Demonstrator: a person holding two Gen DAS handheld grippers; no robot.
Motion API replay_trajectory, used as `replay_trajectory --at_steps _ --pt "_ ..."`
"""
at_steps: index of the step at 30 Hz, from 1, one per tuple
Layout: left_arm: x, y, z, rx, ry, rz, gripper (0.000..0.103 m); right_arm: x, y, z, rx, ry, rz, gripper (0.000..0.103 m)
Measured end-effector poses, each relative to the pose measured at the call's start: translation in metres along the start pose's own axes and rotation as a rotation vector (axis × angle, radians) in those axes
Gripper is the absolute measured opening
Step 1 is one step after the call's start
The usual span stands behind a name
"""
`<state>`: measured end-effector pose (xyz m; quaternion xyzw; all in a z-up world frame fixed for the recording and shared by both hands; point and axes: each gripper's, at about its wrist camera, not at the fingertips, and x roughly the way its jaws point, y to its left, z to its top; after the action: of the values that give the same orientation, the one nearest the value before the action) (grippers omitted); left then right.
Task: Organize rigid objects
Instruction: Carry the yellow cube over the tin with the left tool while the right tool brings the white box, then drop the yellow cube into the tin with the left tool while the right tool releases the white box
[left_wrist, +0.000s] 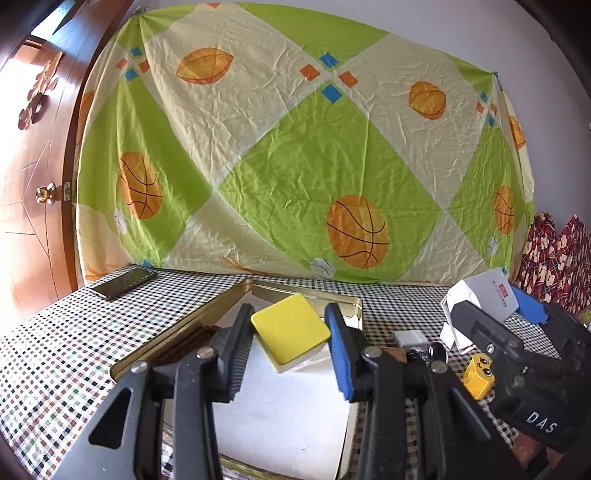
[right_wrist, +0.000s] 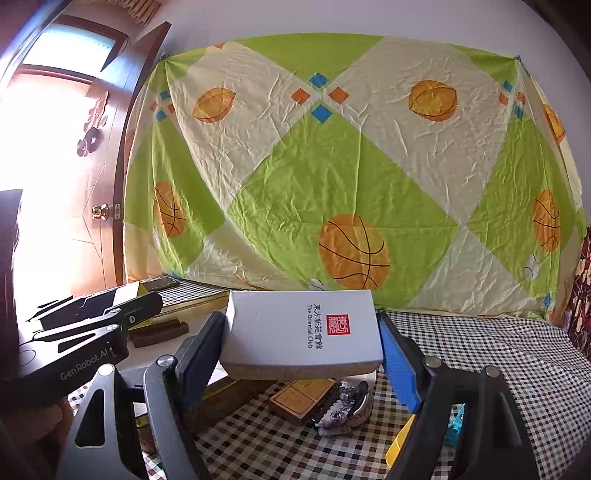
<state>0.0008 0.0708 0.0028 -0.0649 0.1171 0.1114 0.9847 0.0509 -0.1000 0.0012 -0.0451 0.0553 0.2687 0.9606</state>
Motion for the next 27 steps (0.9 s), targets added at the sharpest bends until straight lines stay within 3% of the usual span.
replay_trajectory --at_steps 27 --pt "0.005 0.033 0.009 -0.032 0.026 0.043 0.038 0.022 0.037 0.001 -0.046 0.029 0.070 0.081"
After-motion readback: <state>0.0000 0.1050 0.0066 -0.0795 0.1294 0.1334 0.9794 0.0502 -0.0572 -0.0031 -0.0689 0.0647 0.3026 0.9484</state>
